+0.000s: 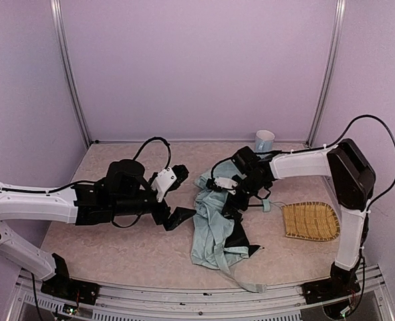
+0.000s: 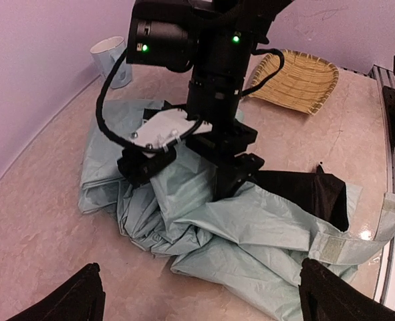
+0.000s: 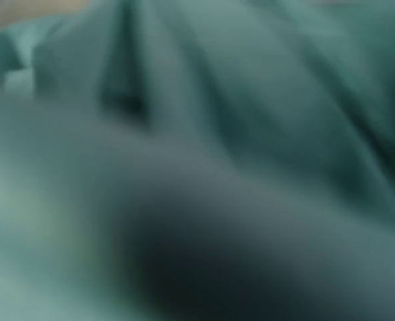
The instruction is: Put away the umbrella
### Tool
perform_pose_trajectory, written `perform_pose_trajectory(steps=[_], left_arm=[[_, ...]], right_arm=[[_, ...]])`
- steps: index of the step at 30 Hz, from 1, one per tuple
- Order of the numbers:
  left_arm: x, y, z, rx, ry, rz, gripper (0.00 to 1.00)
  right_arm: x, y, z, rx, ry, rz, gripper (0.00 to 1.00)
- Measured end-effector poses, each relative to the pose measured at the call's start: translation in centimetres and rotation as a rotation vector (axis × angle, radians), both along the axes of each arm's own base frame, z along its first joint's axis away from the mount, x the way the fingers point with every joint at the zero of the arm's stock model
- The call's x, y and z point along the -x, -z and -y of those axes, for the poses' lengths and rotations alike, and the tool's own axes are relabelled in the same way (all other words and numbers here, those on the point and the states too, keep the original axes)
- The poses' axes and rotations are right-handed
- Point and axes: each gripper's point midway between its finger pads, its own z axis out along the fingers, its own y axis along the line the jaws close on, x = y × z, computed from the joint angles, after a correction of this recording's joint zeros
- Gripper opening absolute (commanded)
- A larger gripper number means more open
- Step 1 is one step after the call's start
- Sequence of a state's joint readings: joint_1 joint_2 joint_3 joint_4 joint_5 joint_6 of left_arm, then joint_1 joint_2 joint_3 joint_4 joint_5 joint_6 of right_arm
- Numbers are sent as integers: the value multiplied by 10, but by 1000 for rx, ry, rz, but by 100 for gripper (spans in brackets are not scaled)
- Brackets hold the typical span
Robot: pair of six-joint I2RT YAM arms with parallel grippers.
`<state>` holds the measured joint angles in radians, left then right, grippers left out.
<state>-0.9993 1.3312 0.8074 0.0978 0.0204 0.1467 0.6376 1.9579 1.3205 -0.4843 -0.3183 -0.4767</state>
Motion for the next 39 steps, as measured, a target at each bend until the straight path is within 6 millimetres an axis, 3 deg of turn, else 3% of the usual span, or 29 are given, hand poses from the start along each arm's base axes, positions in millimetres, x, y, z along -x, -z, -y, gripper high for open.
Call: perform_pose_trajectory(steps=[4,5,9,16,22,26,29,33,36,39], left_arm=[[0,1,0,-4,-2,-1,99],[0,2,0,-4,-3,-1,99],[1,10,-4,-19,-7,-8,99],[1,24,-14,-39,-28,-30,98],[-19,22,-32,43,-123,-70,90],[-20,36,-40,89,-136,-125,83],[-4,37,-29,124,-67,-143,80],[19,23,-6,197,54,-121,77],[20,18,-6,247,75,-95,77],[11,22,-8,261,61,-82,78]], right_arm=[[16,24,-20,34,-56,-29,79],[14,24,-23,35,-57,-26,73],[3,26,-31,32,-34,-11,34],[-2,18,-37,22,-12,24,0],[-9,7,-34,25,26,97,0],[-24,-20,-33,-8,87,192,0],[-36,-57,-35,-70,134,288,0],[-49,-120,-39,-192,181,426,0],[-52,-160,-38,-264,201,506,0],[-51,-187,-37,-313,209,555,0]])
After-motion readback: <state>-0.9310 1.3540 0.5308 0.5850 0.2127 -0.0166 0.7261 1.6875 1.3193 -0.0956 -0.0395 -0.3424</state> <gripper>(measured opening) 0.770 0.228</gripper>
